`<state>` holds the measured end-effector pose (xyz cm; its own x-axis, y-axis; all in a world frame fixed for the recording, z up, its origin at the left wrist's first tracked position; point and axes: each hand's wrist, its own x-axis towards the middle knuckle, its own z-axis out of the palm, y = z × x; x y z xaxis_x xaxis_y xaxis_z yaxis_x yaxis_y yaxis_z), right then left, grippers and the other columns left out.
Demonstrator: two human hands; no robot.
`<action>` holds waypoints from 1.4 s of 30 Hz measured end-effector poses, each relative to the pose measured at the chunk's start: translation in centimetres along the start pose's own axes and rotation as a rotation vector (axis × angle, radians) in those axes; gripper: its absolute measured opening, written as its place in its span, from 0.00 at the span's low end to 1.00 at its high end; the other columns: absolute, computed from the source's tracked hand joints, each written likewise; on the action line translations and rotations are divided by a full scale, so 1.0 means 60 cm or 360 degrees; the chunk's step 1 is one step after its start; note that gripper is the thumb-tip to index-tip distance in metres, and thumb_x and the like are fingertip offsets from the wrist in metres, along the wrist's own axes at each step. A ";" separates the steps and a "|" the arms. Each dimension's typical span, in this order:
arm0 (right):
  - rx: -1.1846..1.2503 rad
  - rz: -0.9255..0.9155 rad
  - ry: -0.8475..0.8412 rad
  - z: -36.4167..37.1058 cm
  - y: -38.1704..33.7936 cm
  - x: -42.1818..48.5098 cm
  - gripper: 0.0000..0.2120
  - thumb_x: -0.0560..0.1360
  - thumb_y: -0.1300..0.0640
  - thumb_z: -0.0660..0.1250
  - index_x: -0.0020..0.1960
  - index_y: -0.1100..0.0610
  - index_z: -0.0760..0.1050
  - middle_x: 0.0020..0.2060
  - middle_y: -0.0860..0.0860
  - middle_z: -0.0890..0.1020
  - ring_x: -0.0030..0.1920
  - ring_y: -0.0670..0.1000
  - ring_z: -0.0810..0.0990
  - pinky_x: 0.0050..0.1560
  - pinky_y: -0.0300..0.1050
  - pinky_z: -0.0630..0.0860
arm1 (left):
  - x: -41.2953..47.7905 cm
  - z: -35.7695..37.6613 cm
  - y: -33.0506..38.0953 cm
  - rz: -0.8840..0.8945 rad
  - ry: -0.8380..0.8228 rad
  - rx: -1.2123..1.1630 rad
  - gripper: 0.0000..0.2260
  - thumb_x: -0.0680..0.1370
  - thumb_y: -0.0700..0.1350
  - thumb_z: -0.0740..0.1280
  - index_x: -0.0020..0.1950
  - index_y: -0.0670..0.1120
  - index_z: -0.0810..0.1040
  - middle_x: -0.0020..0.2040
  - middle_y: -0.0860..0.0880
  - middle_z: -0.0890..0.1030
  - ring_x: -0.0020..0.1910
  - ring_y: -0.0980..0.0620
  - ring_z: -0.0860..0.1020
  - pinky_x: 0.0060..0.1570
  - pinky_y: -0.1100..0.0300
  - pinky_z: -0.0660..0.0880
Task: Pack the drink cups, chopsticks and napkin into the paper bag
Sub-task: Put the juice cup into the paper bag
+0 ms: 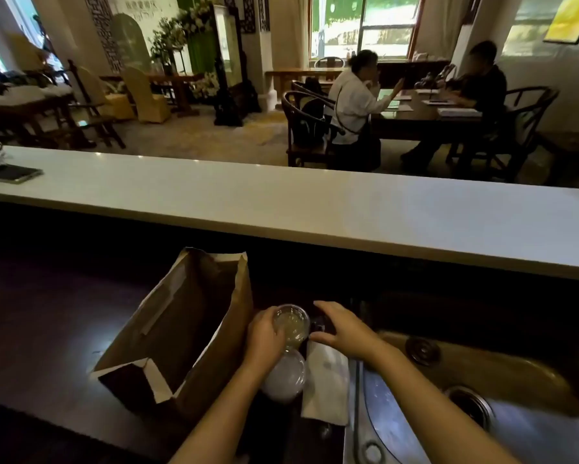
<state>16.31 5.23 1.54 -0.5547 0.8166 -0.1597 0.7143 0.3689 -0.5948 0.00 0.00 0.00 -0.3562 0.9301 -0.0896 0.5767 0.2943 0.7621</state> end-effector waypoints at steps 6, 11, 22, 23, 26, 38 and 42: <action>0.0060 0.0070 -0.0160 0.018 -0.004 0.043 0.42 0.72 0.54 0.71 0.77 0.55 0.49 0.77 0.53 0.55 0.75 0.53 0.57 0.73 0.45 0.58 | 0.033 0.012 -0.033 -0.0218 -0.0231 0.0149 0.28 0.77 0.40 0.61 0.74 0.40 0.53 0.73 0.39 0.64 0.71 0.43 0.63 0.68 0.55 0.61; 0.0063 0.0042 -0.0349 0.029 -0.009 0.079 0.45 0.70 0.58 0.72 0.77 0.55 0.48 0.76 0.54 0.55 0.75 0.54 0.58 0.72 0.44 0.59 | 0.056 0.020 -0.048 -0.0345 -0.0287 -0.0027 0.24 0.77 0.38 0.60 0.73 0.41 0.59 0.67 0.39 0.72 0.66 0.42 0.71 0.63 0.54 0.69; 0.0090 0.0035 -0.0398 0.037 -0.007 0.090 0.46 0.70 0.58 0.73 0.77 0.57 0.45 0.76 0.54 0.53 0.74 0.54 0.57 0.71 0.41 0.59 | 0.075 0.038 -0.032 -0.0590 -0.0209 -0.0561 0.25 0.76 0.29 0.58 0.72 0.38 0.59 0.69 0.37 0.69 0.67 0.41 0.69 0.66 0.49 0.69; 0.0081 0.0035 -0.0376 0.036 -0.007 0.087 0.46 0.70 0.58 0.73 0.77 0.57 0.46 0.75 0.54 0.54 0.74 0.54 0.58 0.71 0.42 0.59 | 0.072 0.035 -0.025 -0.0612 -0.0205 -0.0593 0.26 0.75 0.28 0.58 0.72 0.38 0.58 0.69 0.36 0.68 0.67 0.41 0.69 0.65 0.50 0.69; 0.0083 0.0041 -0.0284 0.013 -0.008 0.081 0.45 0.70 0.55 0.73 0.77 0.58 0.49 0.75 0.55 0.57 0.73 0.54 0.60 0.70 0.40 0.60 | 0.064 0.018 0.006 -0.0637 -0.0148 -0.0757 0.25 0.76 0.30 0.58 0.73 0.39 0.58 0.69 0.36 0.67 0.67 0.40 0.69 0.61 0.54 0.70; 0.0090 -0.0276 0.0039 -0.201 -0.133 0.008 0.39 0.70 0.48 0.72 0.74 0.55 0.58 0.69 0.51 0.68 0.64 0.46 0.67 0.64 0.39 0.67 | -0.021 -0.081 0.118 0.0447 -0.0076 -0.1005 0.36 0.72 0.31 0.66 0.71 0.57 0.56 0.65 0.61 0.68 0.62 0.67 0.68 0.54 0.75 0.71; -0.0038 -0.0358 0.0087 -0.237 -0.182 -0.016 0.38 0.70 0.47 0.71 0.73 0.54 0.59 0.69 0.52 0.68 0.62 0.46 0.67 0.61 0.37 0.66 | -0.036 -0.098 0.150 0.0560 0.0177 -0.0951 0.40 0.68 0.45 0.72 0.73 0.58 0.55 0.71 0.54 0.66 0.68 0.57 0.67 0.65 0.53 0.71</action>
<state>15.13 6.74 19.41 -0.6774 0.7354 0.0180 0.5857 0.5540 -0.5916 1.62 -0.64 10.81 -0.3138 0.9106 0.2688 0.1799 -0.2209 0.9586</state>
